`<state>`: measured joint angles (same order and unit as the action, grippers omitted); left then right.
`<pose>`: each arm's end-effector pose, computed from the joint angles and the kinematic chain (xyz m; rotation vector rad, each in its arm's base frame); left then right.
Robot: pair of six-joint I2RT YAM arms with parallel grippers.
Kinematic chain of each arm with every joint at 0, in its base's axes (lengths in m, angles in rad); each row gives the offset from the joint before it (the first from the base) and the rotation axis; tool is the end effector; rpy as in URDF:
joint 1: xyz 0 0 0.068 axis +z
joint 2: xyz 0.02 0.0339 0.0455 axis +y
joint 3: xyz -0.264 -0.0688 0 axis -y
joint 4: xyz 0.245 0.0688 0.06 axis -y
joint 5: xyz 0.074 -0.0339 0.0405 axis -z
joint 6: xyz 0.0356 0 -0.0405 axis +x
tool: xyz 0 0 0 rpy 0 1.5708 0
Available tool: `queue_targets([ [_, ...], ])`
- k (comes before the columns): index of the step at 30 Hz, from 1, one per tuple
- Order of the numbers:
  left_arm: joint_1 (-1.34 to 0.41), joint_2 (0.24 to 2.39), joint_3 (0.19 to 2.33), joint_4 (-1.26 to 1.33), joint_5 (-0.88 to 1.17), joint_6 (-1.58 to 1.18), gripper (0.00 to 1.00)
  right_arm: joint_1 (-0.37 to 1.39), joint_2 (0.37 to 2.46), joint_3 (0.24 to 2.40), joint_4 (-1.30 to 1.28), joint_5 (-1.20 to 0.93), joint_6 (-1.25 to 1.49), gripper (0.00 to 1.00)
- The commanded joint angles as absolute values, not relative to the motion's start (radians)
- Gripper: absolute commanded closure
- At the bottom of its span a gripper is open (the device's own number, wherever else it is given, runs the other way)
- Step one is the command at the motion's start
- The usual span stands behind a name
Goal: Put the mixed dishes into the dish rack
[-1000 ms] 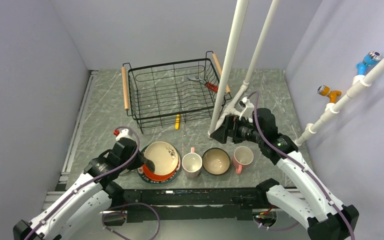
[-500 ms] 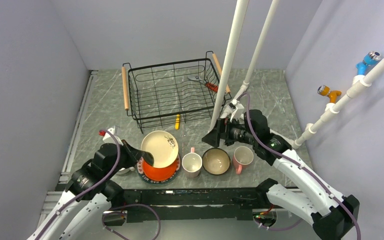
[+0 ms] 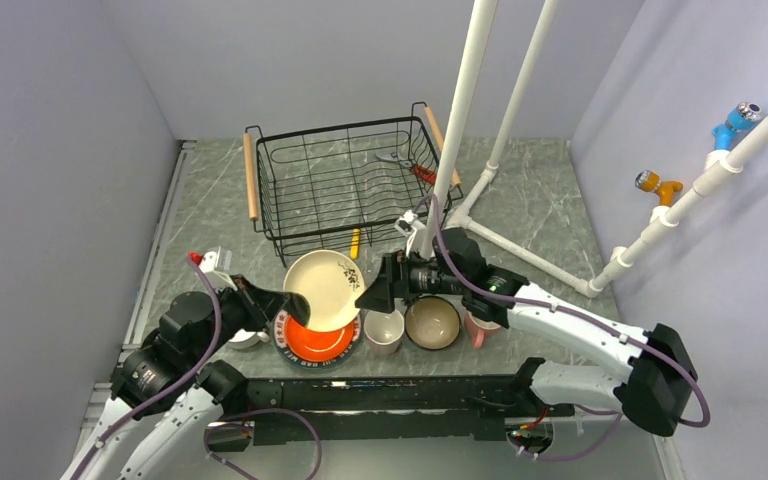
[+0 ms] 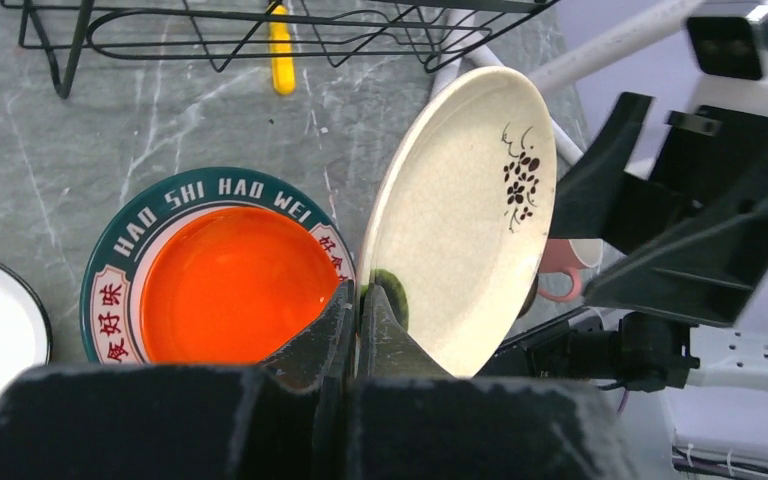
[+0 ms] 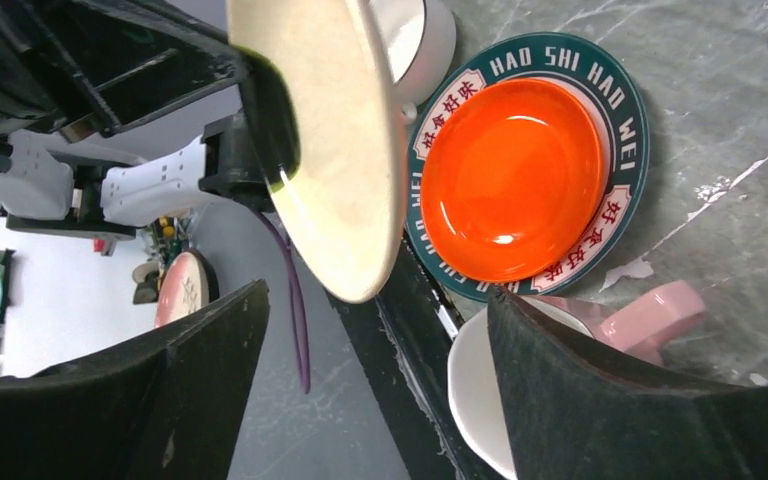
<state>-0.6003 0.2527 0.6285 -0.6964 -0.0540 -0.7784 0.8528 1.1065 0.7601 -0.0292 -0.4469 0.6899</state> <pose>0.0623 -0.0403 0.2907 -0.2157 1.9792 -0.8722 0.1537 0.1994 0.2839 -0.5128 2.1426 1.3878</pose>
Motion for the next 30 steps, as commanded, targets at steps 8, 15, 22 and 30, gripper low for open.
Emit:
queue_targets([
  [8, -0.604, 0.257, 0.664, -0.572, 0.084, -0.721, 1.0, 0.87, 1.133, 0.751, 0.208, -0.499, 0.775, 0.38],
  [15, -0.604, 0.311, 0.685, -0.542, 0.132, -0.696, 1.0, 0.871, 1.123, 0.751, 0.203, -0.462, 0.776, 0.71],
  [22, -0.604, 0.343, 0.716, -0.596, 0.096, -0.729, 0.96, 0.87, 1.1, 0.745, 0.16, -0.42, 0.763, 1.0],
  [30, -0.603, 0.391, 0.84, -0.858, -0.111, -0.751, 0.02, 0.869, 0.878, 0.877, -0.35, 0.095, 0.453, 1.0],
])
